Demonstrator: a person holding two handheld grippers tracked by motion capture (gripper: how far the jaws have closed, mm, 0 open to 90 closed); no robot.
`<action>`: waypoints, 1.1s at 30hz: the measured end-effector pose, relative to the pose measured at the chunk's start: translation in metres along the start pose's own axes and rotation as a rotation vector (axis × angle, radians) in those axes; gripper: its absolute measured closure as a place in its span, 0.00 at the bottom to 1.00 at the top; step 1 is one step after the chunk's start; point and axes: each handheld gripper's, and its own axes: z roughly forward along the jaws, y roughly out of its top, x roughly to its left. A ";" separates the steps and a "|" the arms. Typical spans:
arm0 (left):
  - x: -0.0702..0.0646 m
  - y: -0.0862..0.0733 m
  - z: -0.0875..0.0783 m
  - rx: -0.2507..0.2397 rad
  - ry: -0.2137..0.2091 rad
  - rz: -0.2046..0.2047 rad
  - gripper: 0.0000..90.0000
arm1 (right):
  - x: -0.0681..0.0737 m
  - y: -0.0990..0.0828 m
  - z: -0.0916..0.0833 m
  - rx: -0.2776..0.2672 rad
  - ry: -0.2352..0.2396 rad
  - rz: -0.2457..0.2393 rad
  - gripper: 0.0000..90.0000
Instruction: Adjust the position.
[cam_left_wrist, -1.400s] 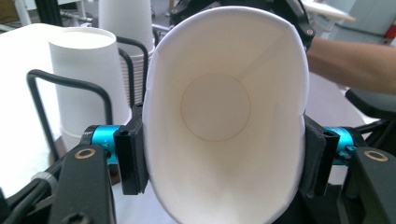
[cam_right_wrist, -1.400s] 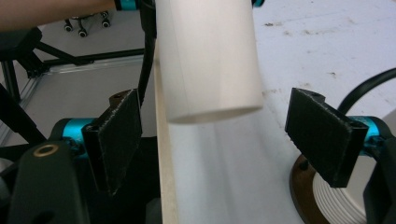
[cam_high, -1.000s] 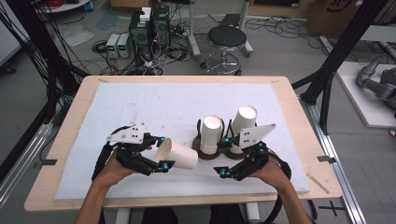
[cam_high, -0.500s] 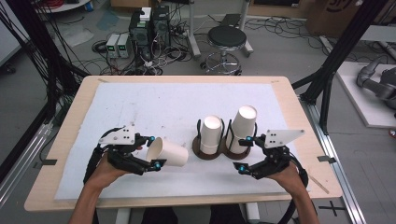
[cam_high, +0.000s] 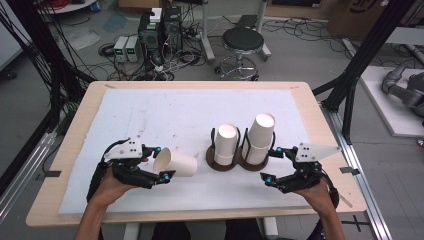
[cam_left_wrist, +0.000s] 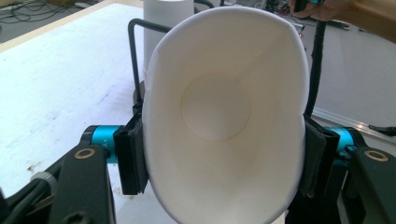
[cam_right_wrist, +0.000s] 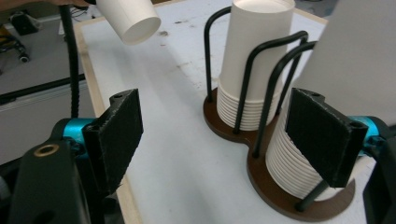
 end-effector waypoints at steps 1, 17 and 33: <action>0.000 -0.001 0.000 0.000 0.004 -0.003 0.37 | 0.000 -0.001 -0.001 -0.001 0.001 0.002 0.22; 0.001 -0.003 -0.003 0.004 0.023 0.002 0.37 | -0.004 -0.008 -0.009 -0.010 -0.026 0.018 0.22; 0.001 -0.002 -0.003 0.000 0.023 0.005 0.37 | -0.004 -0.010 -0.008 -0.008 -0.024 0.023 0.22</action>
